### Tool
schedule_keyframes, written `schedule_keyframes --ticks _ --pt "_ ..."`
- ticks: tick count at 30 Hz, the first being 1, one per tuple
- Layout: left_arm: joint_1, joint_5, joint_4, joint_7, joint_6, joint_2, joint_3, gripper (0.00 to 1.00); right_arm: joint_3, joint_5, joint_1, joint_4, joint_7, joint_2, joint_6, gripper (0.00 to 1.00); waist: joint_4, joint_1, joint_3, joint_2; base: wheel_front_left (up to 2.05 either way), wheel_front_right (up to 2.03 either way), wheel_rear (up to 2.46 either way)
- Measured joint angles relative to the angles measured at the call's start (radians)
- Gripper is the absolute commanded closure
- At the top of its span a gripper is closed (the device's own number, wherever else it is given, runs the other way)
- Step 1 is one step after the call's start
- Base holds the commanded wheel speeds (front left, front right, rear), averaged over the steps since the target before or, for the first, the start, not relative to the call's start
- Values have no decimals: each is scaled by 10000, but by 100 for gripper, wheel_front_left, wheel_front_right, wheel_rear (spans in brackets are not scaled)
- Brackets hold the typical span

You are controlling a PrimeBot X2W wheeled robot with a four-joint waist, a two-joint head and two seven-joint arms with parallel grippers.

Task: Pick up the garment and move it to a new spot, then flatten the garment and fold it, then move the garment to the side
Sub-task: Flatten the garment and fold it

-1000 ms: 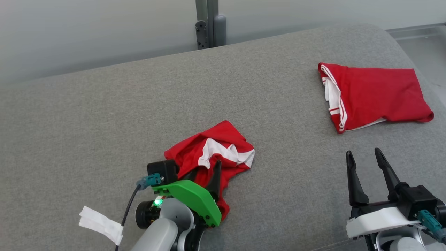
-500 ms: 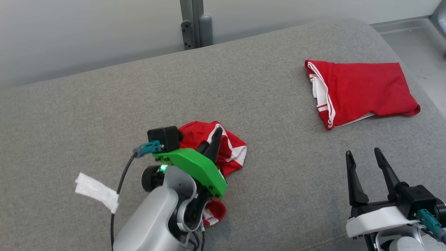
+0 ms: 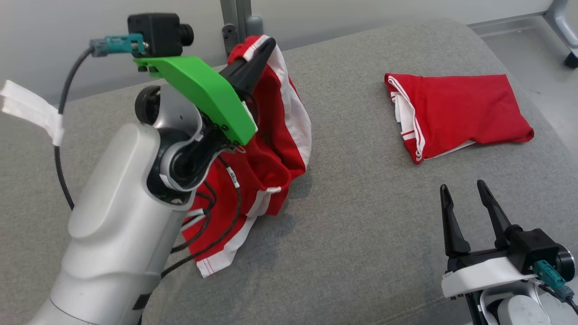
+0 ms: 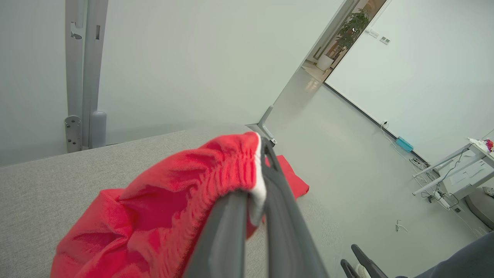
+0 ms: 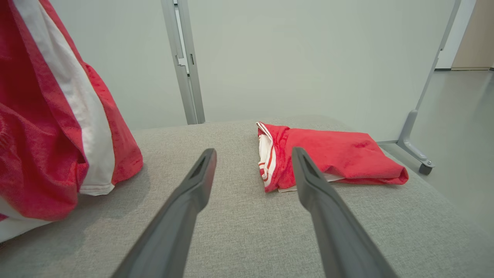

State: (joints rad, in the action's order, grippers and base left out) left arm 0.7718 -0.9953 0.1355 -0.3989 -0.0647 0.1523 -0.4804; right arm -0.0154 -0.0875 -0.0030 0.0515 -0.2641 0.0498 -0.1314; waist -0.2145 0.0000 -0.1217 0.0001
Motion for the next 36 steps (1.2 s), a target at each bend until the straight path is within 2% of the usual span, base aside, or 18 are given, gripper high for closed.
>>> schedule_keyframes --ticks 5,9,15,19,21,25,28,31,36 --pt "523 -159 -174 -324 117 198 196 100 -23 -132 -41 4 0 4 0 0 -225 0 -177 0 0 0 0" --pt "285 -420 -671 -453 194 -35 -71 100 -58 -244 -40 38 0 4 0 0 -290 0 -353 0 0 0 0" --pt "-2065 -1026 -1695 -573 309 -562 -1361 100 -115 -328 -35 151 2 4 0 0 -109 0 -467 0 0 0 0" --pt "-3888 -1302 -2349 -729 437 -527 -2408 100 -188 -263 -21 244 0 0 0 0 162 0 -483 0 0 0 0" --pt "-4671 -1398 -2621 -690 449 -303 -2604 100 -226 -217 -14 284 0 6 0 0 330 0 -481 0 0 0 0" --pt "-6200 -1923 -3045 -378 362 491 -2263 100 -222 -121 -17 362 0 2 0 0 695 0 -470 0 0 0 0" --pt "-7093 -2132 -3074 65 176 1365 -1432 100 -232 -2 -12 397 0 -2 0 0 981 0 -464 0 0 0 0" --pt "-7568 -2460 -2780 545 56 2006 -391 100 -267 119 -4 439 0 -4 0 0 1282 0 -466 0 0 0 0" --pt "-7903 -3306 -1850 761 109 2591 872 100 -249 244 14 518 0 -6 0 0 1759 0 -448 0 0 0 0"
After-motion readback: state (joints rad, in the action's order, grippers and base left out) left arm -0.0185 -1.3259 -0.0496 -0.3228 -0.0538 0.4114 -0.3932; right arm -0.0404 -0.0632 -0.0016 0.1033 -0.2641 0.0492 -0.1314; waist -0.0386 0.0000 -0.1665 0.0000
